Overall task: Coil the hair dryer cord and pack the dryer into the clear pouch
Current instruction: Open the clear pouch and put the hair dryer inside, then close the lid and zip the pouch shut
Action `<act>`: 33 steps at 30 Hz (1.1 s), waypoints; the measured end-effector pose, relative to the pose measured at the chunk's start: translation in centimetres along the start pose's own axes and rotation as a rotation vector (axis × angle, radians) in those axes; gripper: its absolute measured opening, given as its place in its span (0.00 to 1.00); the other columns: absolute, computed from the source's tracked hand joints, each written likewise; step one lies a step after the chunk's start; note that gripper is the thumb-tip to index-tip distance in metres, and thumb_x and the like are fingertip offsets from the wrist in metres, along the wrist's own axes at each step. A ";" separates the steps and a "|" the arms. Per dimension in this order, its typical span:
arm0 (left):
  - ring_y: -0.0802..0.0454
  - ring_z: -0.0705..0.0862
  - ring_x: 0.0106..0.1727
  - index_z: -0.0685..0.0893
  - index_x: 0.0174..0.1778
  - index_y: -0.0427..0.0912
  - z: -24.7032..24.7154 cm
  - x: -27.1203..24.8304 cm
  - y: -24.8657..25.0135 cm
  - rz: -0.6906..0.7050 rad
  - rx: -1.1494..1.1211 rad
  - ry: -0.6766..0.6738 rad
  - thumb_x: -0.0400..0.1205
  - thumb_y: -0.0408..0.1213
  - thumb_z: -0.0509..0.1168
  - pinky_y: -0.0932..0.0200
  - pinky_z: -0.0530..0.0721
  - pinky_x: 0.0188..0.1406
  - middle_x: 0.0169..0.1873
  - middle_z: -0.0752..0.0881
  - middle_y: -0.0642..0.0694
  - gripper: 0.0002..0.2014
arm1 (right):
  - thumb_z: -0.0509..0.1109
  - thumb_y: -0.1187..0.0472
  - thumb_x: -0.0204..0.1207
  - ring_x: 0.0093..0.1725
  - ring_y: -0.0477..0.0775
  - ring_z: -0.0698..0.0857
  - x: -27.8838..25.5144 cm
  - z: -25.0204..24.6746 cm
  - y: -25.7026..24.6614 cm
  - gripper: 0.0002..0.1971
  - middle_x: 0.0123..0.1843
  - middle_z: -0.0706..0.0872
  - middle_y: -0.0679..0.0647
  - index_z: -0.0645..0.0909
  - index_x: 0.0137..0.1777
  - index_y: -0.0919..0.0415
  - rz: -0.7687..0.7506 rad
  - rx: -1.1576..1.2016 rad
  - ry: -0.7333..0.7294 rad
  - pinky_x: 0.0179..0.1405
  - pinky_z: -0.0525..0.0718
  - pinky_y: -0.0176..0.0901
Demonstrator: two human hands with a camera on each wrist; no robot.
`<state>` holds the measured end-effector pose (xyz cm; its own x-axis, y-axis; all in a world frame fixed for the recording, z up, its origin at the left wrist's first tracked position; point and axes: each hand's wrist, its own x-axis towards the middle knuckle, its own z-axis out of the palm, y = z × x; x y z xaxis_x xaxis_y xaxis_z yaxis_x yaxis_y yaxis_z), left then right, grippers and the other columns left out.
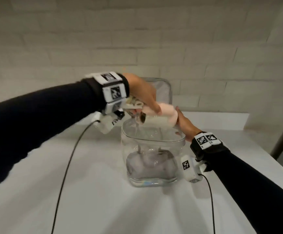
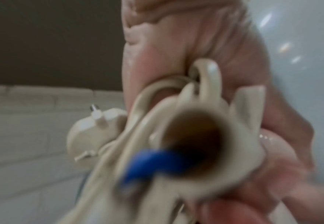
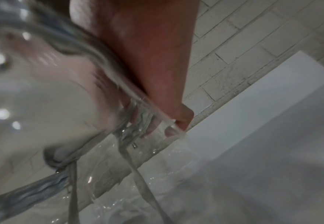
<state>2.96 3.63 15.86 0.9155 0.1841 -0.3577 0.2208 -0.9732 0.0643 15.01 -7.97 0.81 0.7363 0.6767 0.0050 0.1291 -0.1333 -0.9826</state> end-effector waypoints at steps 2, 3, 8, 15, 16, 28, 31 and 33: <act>0.52 0.86 0.27 0.86 0.49 0.36 2.1 3.3 0.2 0.011 0.004 -0.097 0.76 0.58 0.64 0.58 0.87 0.39 0.34 0.90 0.44 0.25 | 0.42 0.41 0.82 0.59 0.46 0.79 0.3 -0.1 0.4 0.28 0.77 0.71 0.51 0.64 0.77 0.49 -0.019 0.068 0.011 0.56 0.78 0.38; 0.52 0.86 0.28 0.85 0.49 0.36 3.4 4.7 0.3 0.029 -0.020 -0.139 0.77 0.57 0.64 0.58 0.86 0.39 0.35 0.88 0.43 0.24 | 0.45 0.42 0.82 0.62 0.48 0.79 0.6 -0.3 0.6 0.27 0.78 0.71 0.53 0.65 0.77 0.51 -0.027 0.087 0.011 0.61 0.79 0.40; 0.56 0.82 0.30 0.85 0.50 0.39 10.4 9.2 -1.5 0.077 -0.123 -0.371 0.77 0.53 0.66 0.71 0.80 0.32 0.33 0.85 0.49 0.19 | 0.56 0.60 0.83 0.79 0.55 0.63 0.4 -0.5 0.6 0.28 0.81 0.60 0.53 0.53 0.81 0.51 -0.058 -0.075 -0.013 0.61 0.60 0.39; 0.34 0.80 0.64 0.80 0.44 0.45 13.2 9.1 -4.1 -0.008 -0.093 -0.500 0.64 0.67 0.69 0.41 0.73 0.69 0.58 0.85 0.34 0.28 | 0.60 0.64 0.81 0.65 0.46 0.71 0.5 -0.2 1.1 0.29 0.69 0.69 0.52 0.57 0.80 0.53 -0.151 -0.065 -0.030 0.58 0.68 0.33; 0.36 0.80 0.64 0.81 0.48 0.45 13.1 8.5 -3.6 -0.027 -0.089 -0.506 0.65 0.68 0.68 0.44 0.72 0.70 0.59 0.85 0.36 0.30 | 0.60 0.64 0.81 0.59 0.45 0.76 0.4 0.1 1.0 0.26 0.65 0.71 0.53 0.58 0.77 0.55 -0.182 -0.038 0.003 0.50 0.72 0.28; 0.64 0.73 0.71 0.79 0.67 0.43 11.3 0.8 -8.8 0.269 -0.792 -0.136 0.84 0.27 0.53 0.80 0.69 0.63 0.67 0.78 0.56 0.19 | 0.65 0.80 0.71 0.51 0.36 0.85 -1.1 -1.4 1.8 0.17 0.54 0.83 0.54 0.83 0.57 0.65 -0.486 -0.059 0.015 0.54 0.81 0.29; 0.59 0.89 0.44 0.91 0.32 0.38 11.4 -1.1 -12.8 0.360 -1.041 0.101 0.73 0.16 0.55 0.68 0.82 0.47 0.42 0.93 0.46 0.20 | 0.60 0.82 0.70 0.49 0.39 0.86 -1.3 -1.3 1.5 0.20 0.56 0.82 0.57 0.89 0.40 0.62 -0.349 0.064 -0.003 0.50 0.83 0.27; 0.59 0.85 0.30 0.86 0.26 0.41 12.2 0.7 -14.6 0.235 -1.206 0.327 0.73 0.18 0.55 0.62 0.79 0.34 0.29 0.90 0.49 0.20 | 0.55 0.81 0.71 0.47 0.44 0.86 -1.0 -1.3 1.2 0.25 0.57 0.84 0.57 0.90 0.33 0.58 -0.220 0.218 0.013 0.51 0.84 0.33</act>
<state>-3.75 16.27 3.35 0.9759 0.2178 0.0123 0.0496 -0.2764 0.9598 15.29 -9.75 -0.14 0.7148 0.6627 0.2235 0.1422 0.1751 -0.9742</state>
